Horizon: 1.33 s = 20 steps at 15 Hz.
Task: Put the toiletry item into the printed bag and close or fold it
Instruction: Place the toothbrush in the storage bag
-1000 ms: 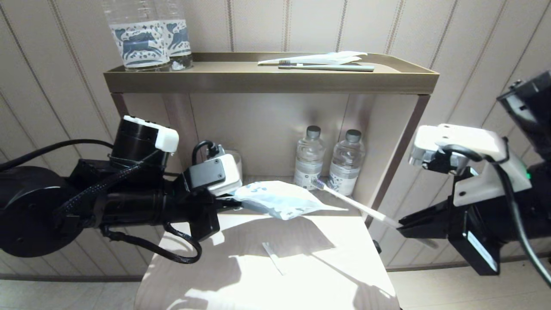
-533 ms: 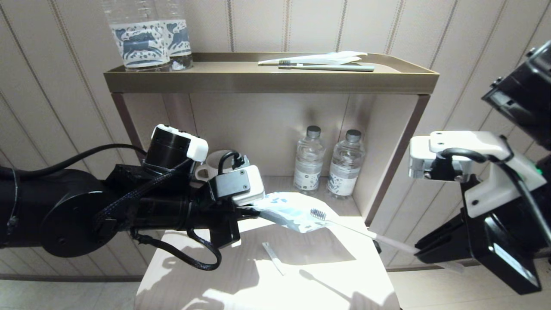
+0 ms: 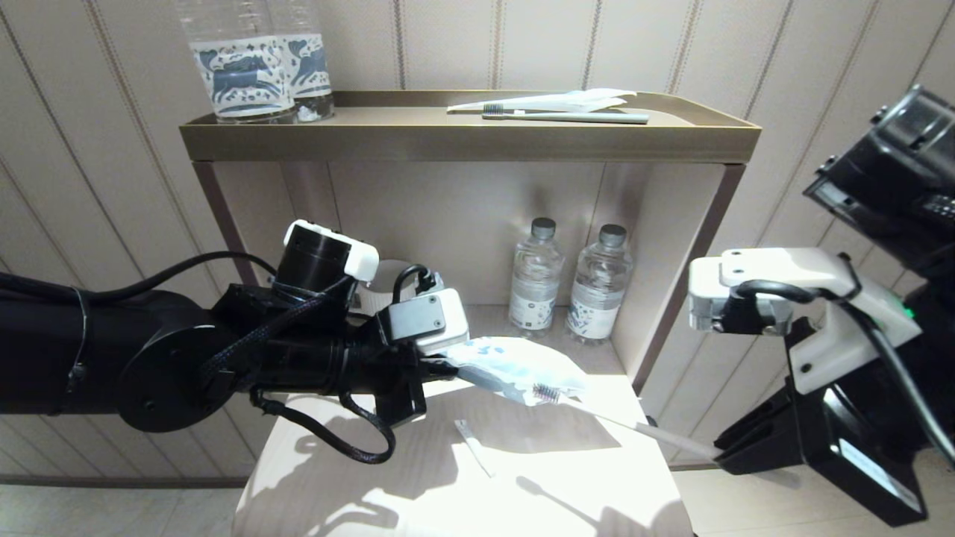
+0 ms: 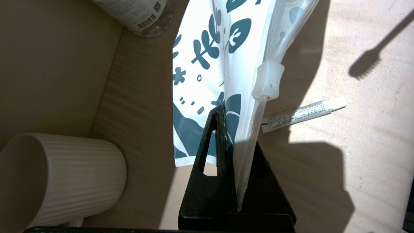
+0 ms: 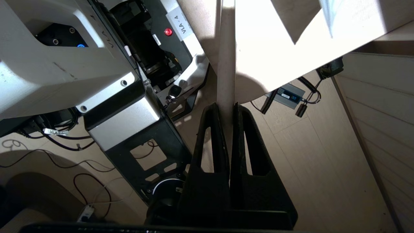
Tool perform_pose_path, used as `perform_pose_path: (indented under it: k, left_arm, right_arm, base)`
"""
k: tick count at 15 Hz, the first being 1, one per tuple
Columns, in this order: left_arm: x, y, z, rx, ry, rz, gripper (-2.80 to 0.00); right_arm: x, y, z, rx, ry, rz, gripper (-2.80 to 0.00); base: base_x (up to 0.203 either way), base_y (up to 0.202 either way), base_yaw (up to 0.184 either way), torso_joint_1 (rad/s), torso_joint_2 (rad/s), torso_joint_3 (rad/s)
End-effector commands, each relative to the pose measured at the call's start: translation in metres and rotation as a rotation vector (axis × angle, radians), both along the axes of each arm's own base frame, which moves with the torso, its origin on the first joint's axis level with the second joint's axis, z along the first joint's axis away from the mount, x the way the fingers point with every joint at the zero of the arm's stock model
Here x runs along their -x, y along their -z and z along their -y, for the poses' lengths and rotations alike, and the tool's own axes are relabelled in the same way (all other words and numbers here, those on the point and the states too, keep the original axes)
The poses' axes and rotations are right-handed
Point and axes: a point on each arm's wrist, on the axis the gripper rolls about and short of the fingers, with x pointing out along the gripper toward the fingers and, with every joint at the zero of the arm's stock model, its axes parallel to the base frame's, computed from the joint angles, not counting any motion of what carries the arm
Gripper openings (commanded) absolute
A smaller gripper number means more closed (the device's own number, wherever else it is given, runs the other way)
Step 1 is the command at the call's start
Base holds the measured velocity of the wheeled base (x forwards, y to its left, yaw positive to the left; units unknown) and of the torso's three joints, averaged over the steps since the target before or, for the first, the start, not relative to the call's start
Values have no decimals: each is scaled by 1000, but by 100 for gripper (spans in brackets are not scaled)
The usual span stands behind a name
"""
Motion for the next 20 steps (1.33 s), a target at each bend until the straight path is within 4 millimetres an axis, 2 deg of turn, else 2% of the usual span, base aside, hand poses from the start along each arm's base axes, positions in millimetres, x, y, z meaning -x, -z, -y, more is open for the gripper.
perform_pose_path:
  k: [1, 20]
  left_arm:
    - [2, 1, -1, -4, 4, -1, -280]
    - [21, 0, -7, 35, 86, -49, -280]
  right_arm:
    - [-9, 7, -6, 23, 2, -30, -280]
    - [-62, 23, -47, 2, -8, -93, -280]
  base:
    - [0, 0, 0, 0, 0, 0]
    - [0, 0, 0, 0, 0, 0]
